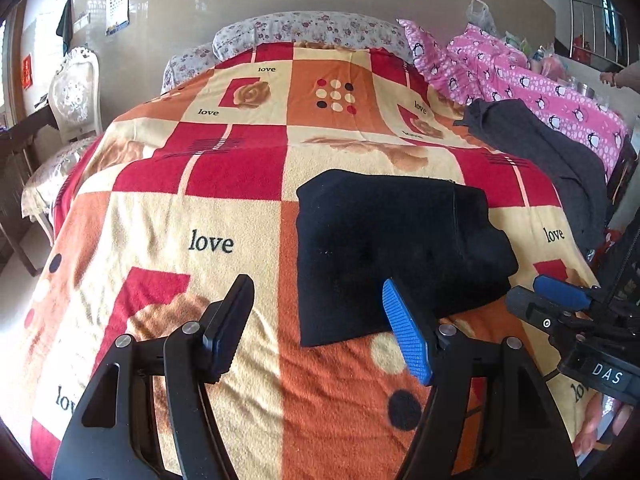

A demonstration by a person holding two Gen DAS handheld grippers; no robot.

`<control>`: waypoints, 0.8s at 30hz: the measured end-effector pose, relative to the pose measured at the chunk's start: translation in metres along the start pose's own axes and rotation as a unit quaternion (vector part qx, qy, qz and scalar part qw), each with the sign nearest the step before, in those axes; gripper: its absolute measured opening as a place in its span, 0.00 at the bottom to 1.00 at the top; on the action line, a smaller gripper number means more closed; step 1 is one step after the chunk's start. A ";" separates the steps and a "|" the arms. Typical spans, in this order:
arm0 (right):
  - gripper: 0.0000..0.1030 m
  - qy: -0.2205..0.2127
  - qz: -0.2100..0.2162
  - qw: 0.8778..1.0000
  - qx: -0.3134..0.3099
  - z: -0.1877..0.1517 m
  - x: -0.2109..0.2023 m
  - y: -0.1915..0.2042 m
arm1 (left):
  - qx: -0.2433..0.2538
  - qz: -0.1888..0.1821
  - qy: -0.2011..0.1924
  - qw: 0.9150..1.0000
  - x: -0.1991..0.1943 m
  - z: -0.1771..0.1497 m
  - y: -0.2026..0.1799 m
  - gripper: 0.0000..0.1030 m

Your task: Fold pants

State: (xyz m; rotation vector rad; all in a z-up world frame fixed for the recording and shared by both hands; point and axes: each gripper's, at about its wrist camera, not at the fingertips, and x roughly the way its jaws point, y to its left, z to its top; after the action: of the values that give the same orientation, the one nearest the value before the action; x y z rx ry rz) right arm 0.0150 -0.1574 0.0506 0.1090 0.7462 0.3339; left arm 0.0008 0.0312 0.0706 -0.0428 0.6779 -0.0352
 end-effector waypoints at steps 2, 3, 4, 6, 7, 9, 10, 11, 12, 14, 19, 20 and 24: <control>0.57 -0.001 -0.006 1.000 -0.006 -0.001 0.000 0.005 | -0.003 0.007 -0.004 1.000 -0.006 -0.004 0.000 0.66; 0.57 -0.002 -0.007 1.000 -0.005 -0.002 -0.001 0.007 | -0.002 0.010 -0.006 1.000 -0.009 -0.005 0.000 0.66; 0.57 -0.002 -0.005 1.000 -0.001 -0.003 -0.001 0.008 | -0.001 0.013 -0.008 1.000 -0.011 -0.007 -0.001 0.66; 0.57 -0.004 0.001 1.000 0.006 -0.006 -0.004 0.009 | 0.001 0.017 -0.012 1.000 -0.016 -0.009 -0.004 0.66; 0.57 -0.003 0.001 1.000 0.007 -0.007 -0.005 0.010 | 0.001 0.017 -0.013 1.000 -0.019 -0.011 -0.004 0.66; 0.57 -0.003 0.000 1.000 0.005 -0.008 -0.006 0.012 | -0.001 0.020 -0.017 1.000 -0.023 -0.012 -0.005 0.66; 0.57 -0.003 -0.001 1.000 0.004 -0.008 -0.008 0.013 | -0.002 0.021 -0.019 1.000 -0.025 -0.013 -0.005 0.66; 0.57 -0.006 -0.003 1.000 0.003 -0.009 -0.009 0.014 | -0.003 0.023 -0.020 1.000 -0.027 -0.014 -0.005 0.66; 0.57 -0.007 -0.003 1.000 0.002 -0.009 -0.010 0.015 | -0.005 0.023 -0.020 1.000 -0.028 -0.014 -0.005 0.66; 0.57 -0.007 -0.002 1.000 0.003 -0.008 -0.011 0.017 | -0.009 0.022 -0.018 1.000 -0.030 -0.015 -0.005 0.66; 0.57 -0.011 -0.002 1.000 -0.003 -0.009 -0.013 0.021 | -0.005 0.028 -0.023 0.999 -0.037 -0.017 -0.006 0.66; 0.57 -0.011 -0.002 1.000 -0.002 -0.009 -0.013 0.021 | -0.004 0.028 -0.022 0.999 -0.038 -0.018 -0.006 0.66; 0.57 -0.006 0.000 1.000 -0.002 -0.013 -0.011 0.024 | -0.004 0.027 -0.019 0.999 -0.040 -0.020 -0.007 0.66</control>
State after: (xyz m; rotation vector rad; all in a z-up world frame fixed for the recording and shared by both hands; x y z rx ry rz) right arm -0.0074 -0.1391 0.0536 0.1074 0.7345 0.3334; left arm -0.0431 0.0260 0.0807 -0.0329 0.6407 0.0205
